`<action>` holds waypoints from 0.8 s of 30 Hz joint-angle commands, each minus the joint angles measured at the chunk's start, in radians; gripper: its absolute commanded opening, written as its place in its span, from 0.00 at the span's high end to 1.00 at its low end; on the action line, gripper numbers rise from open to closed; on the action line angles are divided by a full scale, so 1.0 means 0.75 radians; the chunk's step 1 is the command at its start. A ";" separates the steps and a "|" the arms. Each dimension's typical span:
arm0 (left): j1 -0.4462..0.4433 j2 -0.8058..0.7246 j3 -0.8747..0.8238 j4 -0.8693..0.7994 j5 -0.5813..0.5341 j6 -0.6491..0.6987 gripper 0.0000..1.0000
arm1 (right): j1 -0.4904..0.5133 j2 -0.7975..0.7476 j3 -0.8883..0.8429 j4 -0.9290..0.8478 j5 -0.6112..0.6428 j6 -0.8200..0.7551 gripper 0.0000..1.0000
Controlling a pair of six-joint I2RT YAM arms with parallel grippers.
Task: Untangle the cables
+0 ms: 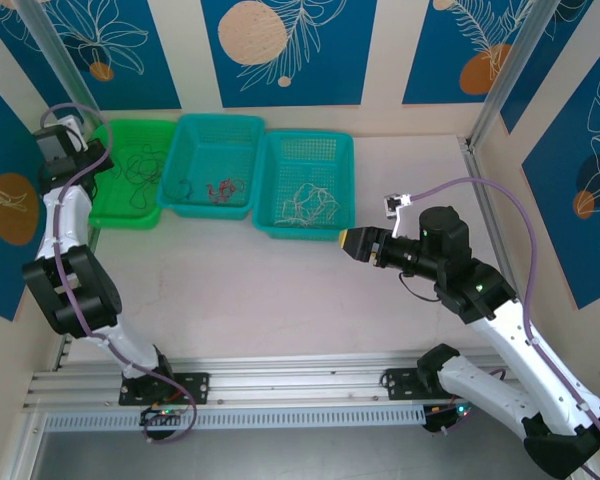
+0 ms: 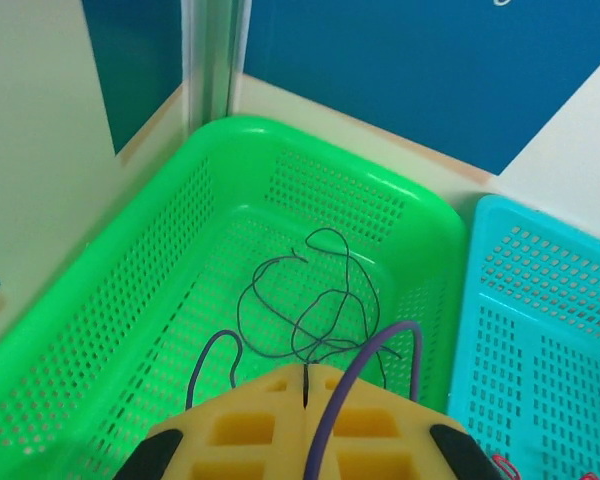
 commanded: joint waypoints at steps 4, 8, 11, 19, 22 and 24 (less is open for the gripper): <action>0.025 -0.098 0.175 0.212 0.167 -0.160 1.00 | 0.016 0.009 0.057 0.003 0.027 0.015 0.39; 0.025 -0.045 0.446 0.155 0.225 -0.219 1.00 | 0.021 0.033 0.061 0.010 0.019 0.020 0.39; 0.025 0.047 0.655 0.096 0.248 -0.234 1.00 | 0.025 0.054 0.067 0.016 0.009 0.020 0.39; 0.024 0.244 0.974 -0.102 0.252 -0.156 1.00 | 0.037 0.096 0.096 -0.003 0.025 0.020 0.39; 0.023 0.284 0.938 -0.134 0.250 -0.121 1.00 | 0.041 0.101 0.076 0.029 0.027 0.036 0.39; 0.024 0.300 0.862 -0.123 0.237 -0.101 1.00 | 0.046 0.112 0.080 0.031 0.025 0.038 0.39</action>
